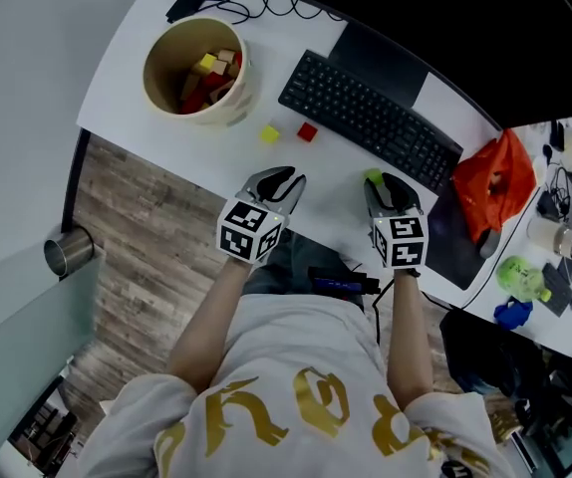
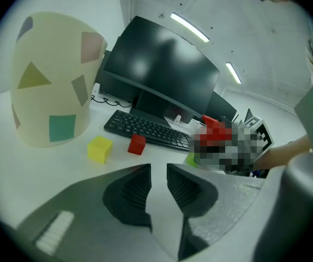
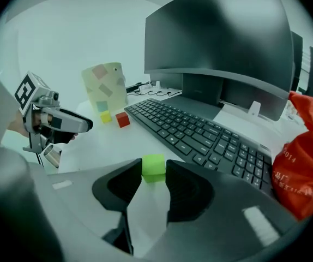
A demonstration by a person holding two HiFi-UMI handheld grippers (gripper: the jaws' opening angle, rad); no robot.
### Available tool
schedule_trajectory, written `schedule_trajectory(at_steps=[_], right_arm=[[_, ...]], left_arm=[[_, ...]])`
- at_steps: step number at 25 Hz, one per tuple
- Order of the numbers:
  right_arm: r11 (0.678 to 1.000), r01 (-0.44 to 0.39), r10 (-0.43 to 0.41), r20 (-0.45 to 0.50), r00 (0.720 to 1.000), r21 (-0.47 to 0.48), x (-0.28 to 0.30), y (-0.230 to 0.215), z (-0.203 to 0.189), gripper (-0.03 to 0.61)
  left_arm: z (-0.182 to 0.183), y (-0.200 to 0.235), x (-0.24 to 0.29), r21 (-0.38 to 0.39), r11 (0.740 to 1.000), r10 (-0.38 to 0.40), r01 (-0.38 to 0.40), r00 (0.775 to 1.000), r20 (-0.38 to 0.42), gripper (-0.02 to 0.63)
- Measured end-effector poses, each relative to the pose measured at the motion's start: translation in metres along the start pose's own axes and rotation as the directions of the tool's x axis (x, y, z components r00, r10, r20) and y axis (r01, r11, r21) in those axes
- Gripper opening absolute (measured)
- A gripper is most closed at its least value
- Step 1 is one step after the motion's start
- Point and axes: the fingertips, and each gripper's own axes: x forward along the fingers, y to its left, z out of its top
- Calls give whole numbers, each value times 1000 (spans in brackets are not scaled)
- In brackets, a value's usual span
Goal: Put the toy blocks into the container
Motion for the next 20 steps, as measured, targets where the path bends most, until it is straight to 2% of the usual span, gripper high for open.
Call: schedule_trajectory(at_steps=[8,20], right_arm=[[1000,18,-19,31,999,21,-4,-1,4,163],[999,8,-11,73,997,52,-9,18,26,163]], left_arm=[[-1,4,-8,-16,1000,15,-15,1000,24,92],[15,24,-44,-75,995,68,-58,988,140,67]])
